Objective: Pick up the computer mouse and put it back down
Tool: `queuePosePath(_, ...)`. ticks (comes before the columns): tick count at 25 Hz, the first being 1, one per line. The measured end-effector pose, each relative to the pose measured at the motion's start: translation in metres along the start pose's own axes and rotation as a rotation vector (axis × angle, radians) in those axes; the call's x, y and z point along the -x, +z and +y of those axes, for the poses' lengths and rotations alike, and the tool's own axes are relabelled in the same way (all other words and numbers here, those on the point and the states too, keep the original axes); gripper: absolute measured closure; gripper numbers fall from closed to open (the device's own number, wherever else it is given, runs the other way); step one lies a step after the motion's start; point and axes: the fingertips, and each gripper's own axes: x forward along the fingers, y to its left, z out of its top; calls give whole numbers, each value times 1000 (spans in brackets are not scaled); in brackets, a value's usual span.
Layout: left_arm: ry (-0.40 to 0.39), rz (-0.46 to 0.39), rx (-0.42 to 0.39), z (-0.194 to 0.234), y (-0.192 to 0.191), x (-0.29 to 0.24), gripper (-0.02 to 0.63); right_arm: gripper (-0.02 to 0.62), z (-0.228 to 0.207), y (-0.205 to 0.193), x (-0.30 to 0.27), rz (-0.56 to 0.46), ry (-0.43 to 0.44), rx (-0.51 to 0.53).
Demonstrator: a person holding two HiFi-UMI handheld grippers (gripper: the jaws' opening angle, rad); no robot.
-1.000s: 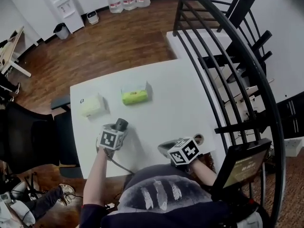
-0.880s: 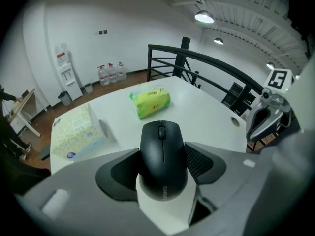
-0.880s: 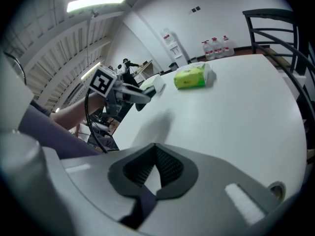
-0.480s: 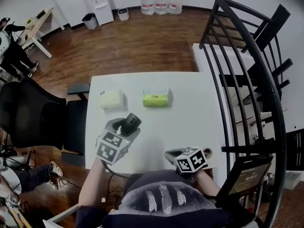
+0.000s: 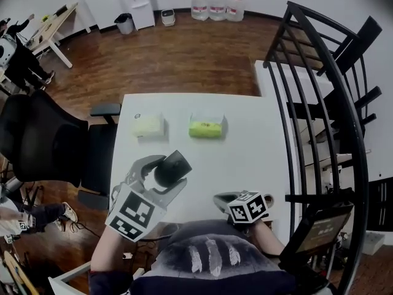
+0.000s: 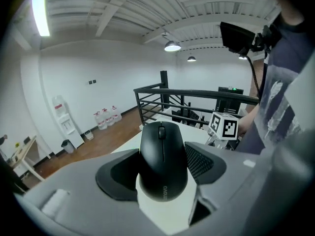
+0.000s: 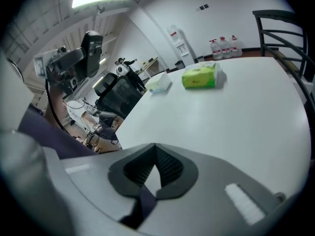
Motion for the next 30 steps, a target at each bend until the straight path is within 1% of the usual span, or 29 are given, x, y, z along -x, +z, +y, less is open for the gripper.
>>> queuePosePath(2,-9,-17,-37,-8,9,8,301,592,2,-1,-1,-1,2,0)
queuePosePath(5,-22,-41,-66,-19,16,17,301,592,1,-2,-1,-1,1,-2)
queuePosePath(10,-13,-77,-124,-27,38,30,301,592,-1,-1,0,-2,2,-1)
queuePosePath(13,-17,-90,-151,-29,44,35,301,592,-2,3,0,-1,2,2)
queuePosePath(24,-35,-132,-194,-35,55,49,301,592,4,7,1,12,8,14)
queuePosePath(28,-29,-131,-209,-33,51,53,300,592,7,13,-2,15,8,31)
queuePosePath(30,-11,-156,-194,-28,57,56,299,592,6,17,-1,17,8,36)
